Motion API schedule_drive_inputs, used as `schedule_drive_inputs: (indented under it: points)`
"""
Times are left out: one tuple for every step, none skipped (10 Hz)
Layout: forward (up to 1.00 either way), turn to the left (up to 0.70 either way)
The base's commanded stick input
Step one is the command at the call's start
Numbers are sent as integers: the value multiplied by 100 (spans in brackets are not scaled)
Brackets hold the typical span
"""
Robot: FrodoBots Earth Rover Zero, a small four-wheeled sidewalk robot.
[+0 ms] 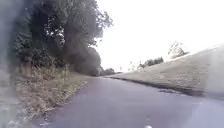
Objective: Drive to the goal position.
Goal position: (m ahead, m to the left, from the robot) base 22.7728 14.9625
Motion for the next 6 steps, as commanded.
schedule_drive_inputs:
  points:
    - [100, 0]
    - [100, 0]
    - [100, 0]
    - [100, 0]
    - [100, 0]
    - [100, 0]
